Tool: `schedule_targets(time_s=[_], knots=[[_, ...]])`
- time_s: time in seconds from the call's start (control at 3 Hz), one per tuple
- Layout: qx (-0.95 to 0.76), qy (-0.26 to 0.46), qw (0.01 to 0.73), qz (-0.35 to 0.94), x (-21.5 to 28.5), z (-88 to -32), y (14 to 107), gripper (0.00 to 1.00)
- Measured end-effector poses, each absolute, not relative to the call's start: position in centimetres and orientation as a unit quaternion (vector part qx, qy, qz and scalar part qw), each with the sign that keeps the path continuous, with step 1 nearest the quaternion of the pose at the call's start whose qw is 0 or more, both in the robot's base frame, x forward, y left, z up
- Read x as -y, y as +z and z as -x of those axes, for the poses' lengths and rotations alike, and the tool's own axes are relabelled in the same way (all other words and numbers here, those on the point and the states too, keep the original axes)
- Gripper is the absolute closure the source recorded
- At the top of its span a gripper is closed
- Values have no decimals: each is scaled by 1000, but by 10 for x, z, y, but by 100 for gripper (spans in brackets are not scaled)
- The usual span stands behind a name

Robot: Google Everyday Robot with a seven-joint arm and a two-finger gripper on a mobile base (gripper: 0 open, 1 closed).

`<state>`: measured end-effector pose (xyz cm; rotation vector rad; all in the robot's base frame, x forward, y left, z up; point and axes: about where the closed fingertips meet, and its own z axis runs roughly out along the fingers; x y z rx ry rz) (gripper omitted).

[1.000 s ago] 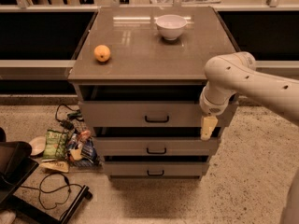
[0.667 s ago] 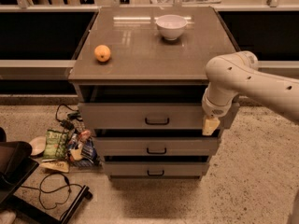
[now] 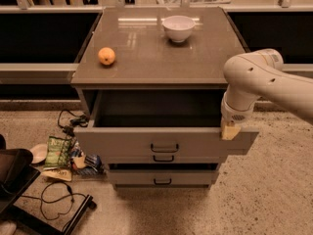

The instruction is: Open top drawer

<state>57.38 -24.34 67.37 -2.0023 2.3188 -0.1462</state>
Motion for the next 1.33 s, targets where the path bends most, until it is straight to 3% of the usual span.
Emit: schedule_targets(time_s=[0.33, 1.33], knots=[[-755, -47, 37, 653, 243, -574, 673, 84], [-755, -47, 36, 653, 243, -573, 674, 14]])
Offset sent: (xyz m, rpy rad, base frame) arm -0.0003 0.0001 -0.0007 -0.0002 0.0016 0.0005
